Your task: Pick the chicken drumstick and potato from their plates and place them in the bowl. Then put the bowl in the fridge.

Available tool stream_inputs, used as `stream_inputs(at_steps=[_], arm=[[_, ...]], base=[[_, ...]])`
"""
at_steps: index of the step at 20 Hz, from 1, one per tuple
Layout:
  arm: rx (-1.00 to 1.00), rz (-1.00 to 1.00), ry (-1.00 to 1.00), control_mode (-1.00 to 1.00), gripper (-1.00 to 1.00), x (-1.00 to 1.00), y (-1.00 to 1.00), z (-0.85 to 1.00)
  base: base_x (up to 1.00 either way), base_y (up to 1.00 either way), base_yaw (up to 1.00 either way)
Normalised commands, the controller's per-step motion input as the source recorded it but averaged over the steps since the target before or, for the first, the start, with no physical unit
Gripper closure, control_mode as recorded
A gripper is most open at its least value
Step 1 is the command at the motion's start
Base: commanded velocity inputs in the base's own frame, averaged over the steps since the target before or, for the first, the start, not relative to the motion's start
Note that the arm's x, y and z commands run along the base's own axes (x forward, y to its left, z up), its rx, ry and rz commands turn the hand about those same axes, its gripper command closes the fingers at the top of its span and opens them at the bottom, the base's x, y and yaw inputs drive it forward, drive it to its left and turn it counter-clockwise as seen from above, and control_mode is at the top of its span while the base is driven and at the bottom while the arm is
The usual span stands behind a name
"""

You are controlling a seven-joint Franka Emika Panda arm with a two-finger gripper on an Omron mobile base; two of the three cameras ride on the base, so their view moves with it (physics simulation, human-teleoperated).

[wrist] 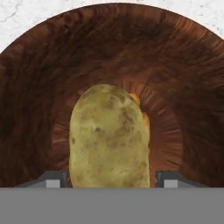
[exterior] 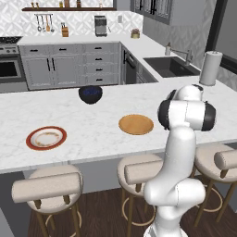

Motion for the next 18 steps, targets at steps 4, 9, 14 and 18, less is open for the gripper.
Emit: stream_inputs(at_steps=[4,9,14,18], arm=[[0.00,0.00,0.00,-1.00,-1.00,0.17,-0.01,-0.01],[-0.04,0.00,-0.05,-1.00,-1.00,-0.37,0.19,0.43],[-0.09,0.00,-0.03,-1.00,-1.00,-0.26,0.69,0.25],[-0.03,0.00,0.00,-1.00,-1.00,0.01,0.73,0.00]], base=[[0.00,0.00,0.00],[0.00,0.00,0.00],[0.00,0.00,0.00],[0.00,0.00,0.00]])
